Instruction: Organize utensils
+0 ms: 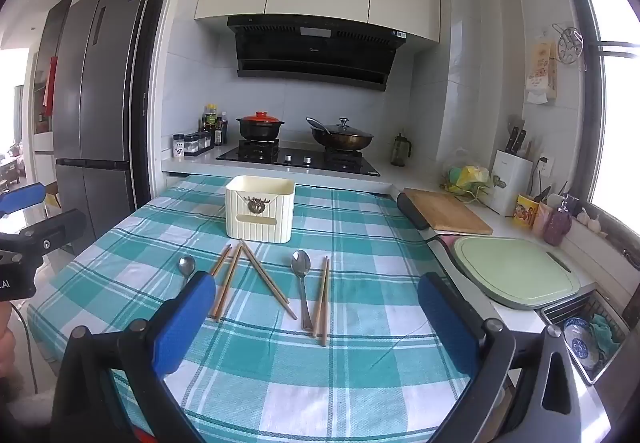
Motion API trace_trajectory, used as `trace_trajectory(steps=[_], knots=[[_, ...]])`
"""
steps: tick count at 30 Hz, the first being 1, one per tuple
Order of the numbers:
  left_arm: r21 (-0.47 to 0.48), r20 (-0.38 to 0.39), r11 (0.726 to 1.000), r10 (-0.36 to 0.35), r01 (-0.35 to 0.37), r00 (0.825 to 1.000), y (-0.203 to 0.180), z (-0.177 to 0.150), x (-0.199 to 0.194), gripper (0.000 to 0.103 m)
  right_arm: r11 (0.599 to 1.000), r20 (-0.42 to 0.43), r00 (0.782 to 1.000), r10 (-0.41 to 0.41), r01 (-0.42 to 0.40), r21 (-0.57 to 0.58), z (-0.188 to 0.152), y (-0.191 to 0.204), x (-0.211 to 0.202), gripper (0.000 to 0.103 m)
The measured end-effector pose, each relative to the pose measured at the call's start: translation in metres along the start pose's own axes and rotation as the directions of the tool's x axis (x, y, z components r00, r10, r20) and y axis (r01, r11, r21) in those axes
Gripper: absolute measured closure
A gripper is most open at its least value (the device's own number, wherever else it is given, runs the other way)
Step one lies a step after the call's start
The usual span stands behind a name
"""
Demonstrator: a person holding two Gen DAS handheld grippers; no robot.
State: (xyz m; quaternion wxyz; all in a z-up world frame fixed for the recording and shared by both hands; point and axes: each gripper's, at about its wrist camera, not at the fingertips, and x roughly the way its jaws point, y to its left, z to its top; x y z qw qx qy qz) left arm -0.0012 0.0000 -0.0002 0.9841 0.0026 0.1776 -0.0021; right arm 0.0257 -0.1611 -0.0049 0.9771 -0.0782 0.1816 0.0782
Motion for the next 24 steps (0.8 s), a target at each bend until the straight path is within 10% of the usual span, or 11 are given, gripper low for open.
trace_trajectory(steps=[24], knots=[[0.003,-0.020,1.000,-0.021,0.021,1.000,-0.0030,-0.0017,0.0030,0.000,1.000,0.011,1.000,0.006,-0.006,0.004,0.0019,0.0024,0.0003,0.000]])
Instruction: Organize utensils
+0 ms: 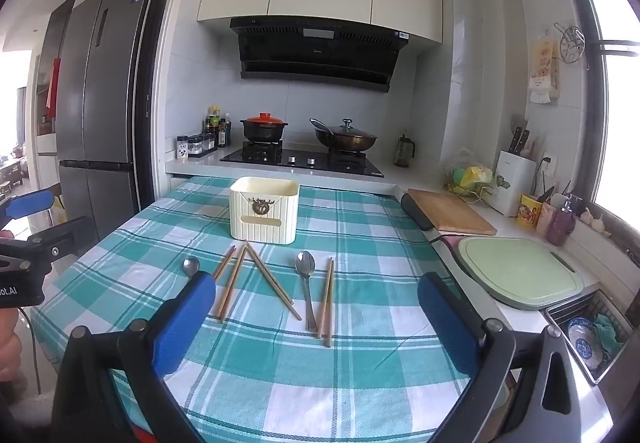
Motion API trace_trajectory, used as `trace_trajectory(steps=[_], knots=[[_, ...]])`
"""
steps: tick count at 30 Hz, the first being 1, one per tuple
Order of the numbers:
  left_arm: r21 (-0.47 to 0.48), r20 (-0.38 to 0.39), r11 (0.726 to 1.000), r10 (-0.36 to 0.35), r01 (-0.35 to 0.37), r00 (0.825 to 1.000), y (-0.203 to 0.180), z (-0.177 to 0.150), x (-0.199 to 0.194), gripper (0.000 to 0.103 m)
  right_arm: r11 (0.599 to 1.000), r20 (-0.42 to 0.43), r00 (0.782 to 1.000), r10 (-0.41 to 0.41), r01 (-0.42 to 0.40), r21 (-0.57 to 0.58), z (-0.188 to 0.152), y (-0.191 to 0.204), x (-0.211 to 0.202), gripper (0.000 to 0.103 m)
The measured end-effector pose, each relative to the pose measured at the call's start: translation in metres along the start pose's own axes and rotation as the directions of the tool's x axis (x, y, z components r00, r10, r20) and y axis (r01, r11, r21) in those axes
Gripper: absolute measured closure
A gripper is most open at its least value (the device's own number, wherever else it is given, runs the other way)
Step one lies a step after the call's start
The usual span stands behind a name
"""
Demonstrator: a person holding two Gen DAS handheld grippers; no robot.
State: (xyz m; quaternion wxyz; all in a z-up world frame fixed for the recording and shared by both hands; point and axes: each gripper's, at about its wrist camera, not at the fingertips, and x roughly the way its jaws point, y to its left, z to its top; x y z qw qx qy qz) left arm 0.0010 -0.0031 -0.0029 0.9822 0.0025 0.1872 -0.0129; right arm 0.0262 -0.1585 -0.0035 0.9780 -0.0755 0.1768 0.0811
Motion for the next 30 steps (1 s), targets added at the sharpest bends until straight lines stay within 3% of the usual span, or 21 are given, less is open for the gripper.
trace_trajectory(steps=[30], knots=[[-0.032,-0.027,0.999,-0.005,0.005,1.000,0.0006,0.0002,0.0025,0.000,1.000,0.003,1.000,0.001,-0.001,-0.002,-0.0005,-0.0001,0.0007,0.000]])
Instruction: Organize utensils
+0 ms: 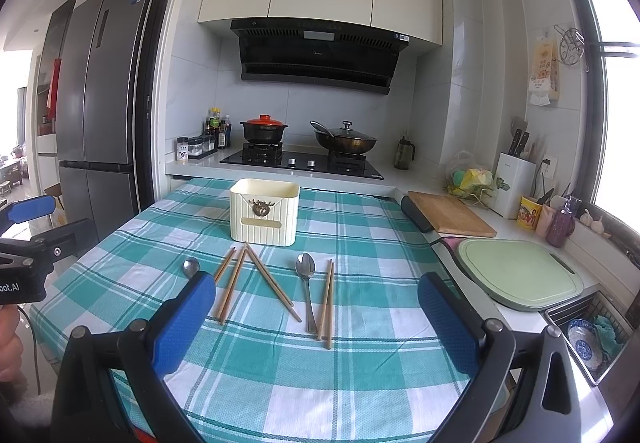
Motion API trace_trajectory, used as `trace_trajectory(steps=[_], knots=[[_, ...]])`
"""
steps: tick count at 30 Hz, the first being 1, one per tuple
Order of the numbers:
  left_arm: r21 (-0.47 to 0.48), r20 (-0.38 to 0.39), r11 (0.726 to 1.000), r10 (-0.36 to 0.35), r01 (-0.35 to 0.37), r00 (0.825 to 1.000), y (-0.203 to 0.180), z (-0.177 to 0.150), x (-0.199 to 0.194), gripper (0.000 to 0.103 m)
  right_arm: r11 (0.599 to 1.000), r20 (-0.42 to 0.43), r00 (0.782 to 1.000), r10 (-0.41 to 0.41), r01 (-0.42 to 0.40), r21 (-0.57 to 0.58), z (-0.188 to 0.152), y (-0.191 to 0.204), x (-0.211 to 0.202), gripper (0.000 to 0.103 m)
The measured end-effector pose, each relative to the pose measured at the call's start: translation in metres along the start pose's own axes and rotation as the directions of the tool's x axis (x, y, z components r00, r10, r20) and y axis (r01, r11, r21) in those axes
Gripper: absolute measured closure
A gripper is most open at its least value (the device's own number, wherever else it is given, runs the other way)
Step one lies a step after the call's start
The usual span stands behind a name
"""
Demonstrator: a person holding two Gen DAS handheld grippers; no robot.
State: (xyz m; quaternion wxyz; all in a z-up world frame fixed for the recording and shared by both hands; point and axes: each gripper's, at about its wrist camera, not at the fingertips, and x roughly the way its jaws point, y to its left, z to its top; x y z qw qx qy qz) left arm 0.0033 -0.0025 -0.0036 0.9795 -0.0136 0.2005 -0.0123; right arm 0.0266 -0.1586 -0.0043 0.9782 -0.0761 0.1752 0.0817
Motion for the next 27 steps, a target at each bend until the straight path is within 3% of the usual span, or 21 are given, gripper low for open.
trace_trajectory(steps=[27], knots=[[0.002,-0.002,1.000,-0.008,0.008,1.000,-0.0053,-0.0025,0.0001,0.000,1.000,-0.003,1.000,0.000,0.000,0.002,-0.0023,-0.0003,-0.0006,0.000]])
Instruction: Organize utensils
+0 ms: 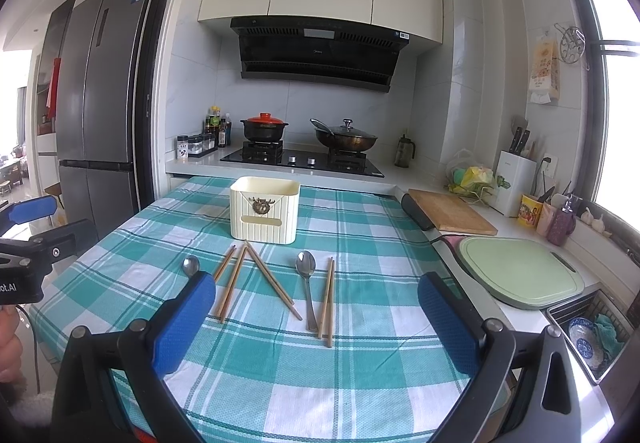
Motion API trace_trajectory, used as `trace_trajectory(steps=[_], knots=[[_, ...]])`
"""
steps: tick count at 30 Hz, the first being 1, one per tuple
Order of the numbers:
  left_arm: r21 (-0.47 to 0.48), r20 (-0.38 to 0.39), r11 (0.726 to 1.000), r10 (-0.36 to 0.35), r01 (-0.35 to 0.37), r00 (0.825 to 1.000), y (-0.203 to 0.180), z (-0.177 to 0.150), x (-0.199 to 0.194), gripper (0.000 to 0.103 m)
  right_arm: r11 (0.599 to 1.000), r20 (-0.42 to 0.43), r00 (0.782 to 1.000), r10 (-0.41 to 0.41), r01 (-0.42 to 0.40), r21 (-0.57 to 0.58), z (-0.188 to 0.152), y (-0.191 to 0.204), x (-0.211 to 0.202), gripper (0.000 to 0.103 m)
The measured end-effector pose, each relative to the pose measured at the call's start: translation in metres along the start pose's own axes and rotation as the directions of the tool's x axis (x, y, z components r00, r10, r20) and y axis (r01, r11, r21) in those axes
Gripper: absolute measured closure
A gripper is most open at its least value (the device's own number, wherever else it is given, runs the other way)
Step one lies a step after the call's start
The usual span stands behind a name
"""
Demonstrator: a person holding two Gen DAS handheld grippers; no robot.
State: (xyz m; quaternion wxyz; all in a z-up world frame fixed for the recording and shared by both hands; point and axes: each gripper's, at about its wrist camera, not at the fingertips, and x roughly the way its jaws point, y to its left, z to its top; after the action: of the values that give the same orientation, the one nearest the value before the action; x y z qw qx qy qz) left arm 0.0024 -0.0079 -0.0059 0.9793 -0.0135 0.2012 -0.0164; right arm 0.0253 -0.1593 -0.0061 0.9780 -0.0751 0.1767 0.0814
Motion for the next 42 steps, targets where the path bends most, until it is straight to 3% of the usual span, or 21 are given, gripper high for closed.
trace_trajectory(steps=[42], knots=[[-0.024,-0.047,0.999,-0.038,0.037,0.998,0.010,-0.002,0.014,0.000,1.000,-0.018,1.000,0.000,0.000,-0.005,-0.002,0.004,0.007,0.000]])
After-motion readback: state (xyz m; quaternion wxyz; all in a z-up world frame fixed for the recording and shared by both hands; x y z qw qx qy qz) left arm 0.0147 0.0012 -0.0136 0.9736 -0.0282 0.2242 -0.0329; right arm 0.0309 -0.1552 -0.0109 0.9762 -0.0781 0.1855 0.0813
